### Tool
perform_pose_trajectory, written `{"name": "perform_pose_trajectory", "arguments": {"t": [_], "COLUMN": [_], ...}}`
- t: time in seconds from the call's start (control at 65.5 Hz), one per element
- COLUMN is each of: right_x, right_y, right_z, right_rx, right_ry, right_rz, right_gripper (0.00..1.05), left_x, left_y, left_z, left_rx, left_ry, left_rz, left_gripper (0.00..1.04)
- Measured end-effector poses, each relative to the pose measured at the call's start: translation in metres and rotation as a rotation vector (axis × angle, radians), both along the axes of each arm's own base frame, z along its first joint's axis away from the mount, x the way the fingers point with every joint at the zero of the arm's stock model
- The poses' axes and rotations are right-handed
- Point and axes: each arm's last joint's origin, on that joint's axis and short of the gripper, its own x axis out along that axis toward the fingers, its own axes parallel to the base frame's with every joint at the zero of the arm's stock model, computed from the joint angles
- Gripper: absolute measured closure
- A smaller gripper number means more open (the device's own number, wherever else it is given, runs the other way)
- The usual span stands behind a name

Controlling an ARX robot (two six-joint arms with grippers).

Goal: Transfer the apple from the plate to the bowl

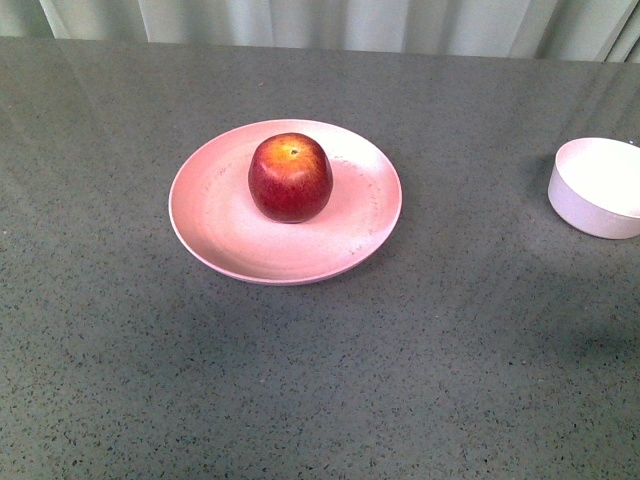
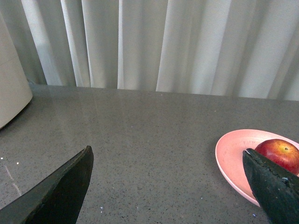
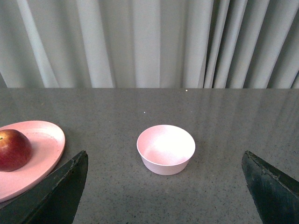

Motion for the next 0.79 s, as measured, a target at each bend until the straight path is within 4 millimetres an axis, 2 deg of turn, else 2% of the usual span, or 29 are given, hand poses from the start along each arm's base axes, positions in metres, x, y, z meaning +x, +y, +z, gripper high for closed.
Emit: {"name": "perform_pose_trajectory", "arguments": {"t": [0.275,0.305,0.382,0.412,0.519,0.58,0.656,0.748,0.794], "right_x": [0.000,0.001,0.006,0.011,0.035,0.055,0.078,0.123,0.136], "right_y": [0.000,0.000,-0.008,-0.013,-0.041,-0.065,-0.086,-0.115,-0.120], "right_z": [0.000,-0.001,0.000,0.002,0.019,0.033,0.037,0.021,0.013], "right_rx": [0.000,0.009,0.045,0.059,0.086,0.080,0.060,0.068,0.091], "right_ry": [0.000,0.050,0.357,0.419,0.445,0.421,0.423,0.495,0.535], "right_rz": [0.000,-0.003,-0.012,-0.023,-0.098,-0.142,-0.177,-0.141,-0.117], "right_gripper": [0.09,0.09,0.09,0.09,0.09,0.09,0.09,0.09,0.09], "left_x": [0.000,0.000,0.000,0.000,0.000,0.000,0.000,0.000,0.000], "left_y": [0.000,0.000,0.000,0.000,0.000,0.000,0.000,0.000,0.000], "left_z": [0.000,0.000,0.000,0.000,0.000,0.000,0.000,0.000,0.000], "left_rx": [0.000,0.000,0.000,0.000,0.000,0.000,0.000,0.000,0.000], "left_ry": [0.000,0.000,0.000,0.000,0.000,0.000,0.000,0.000,0.000], "left_rz": [0.000,0.000,0.000,-0.001,0.000,0.000,0.000,0.000,0.000], "left_gripper": [0.09,0.09,0.09,0.09,0.09,0.09,0.09,0.09,0.09]}}
